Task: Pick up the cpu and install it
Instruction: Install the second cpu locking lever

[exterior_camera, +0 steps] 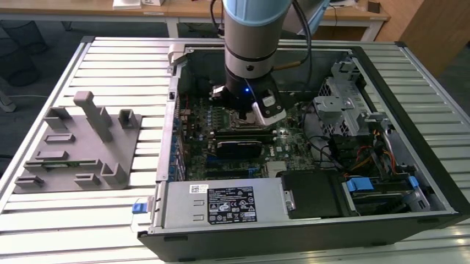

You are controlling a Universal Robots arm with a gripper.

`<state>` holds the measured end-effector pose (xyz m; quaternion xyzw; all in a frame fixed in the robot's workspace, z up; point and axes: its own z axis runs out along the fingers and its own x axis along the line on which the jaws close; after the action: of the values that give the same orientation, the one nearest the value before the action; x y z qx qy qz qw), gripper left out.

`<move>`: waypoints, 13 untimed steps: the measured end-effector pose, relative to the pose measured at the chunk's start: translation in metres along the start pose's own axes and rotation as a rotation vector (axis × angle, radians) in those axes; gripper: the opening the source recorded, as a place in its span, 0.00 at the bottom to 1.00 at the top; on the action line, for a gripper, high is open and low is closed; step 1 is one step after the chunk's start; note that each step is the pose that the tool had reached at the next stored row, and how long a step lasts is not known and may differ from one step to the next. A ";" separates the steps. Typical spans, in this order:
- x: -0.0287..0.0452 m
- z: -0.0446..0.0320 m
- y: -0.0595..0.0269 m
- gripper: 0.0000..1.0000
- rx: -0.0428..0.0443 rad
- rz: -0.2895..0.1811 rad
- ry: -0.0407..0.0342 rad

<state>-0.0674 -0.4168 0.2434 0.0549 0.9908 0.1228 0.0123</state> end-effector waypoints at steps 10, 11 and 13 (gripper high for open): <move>0.0041 0.0147 -0.0089 0.11 0.0003 0.003 -0.0007; 0.0061 0.0157 -0.0099 0.11 0.0003 0.003 -0.0008; 0.0098 0.0173 -0.0114 0.11 0.0000 0.004 -0.0009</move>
<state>-0.0777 -0.4225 0.2237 0.0568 0.9907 0.1228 0.0125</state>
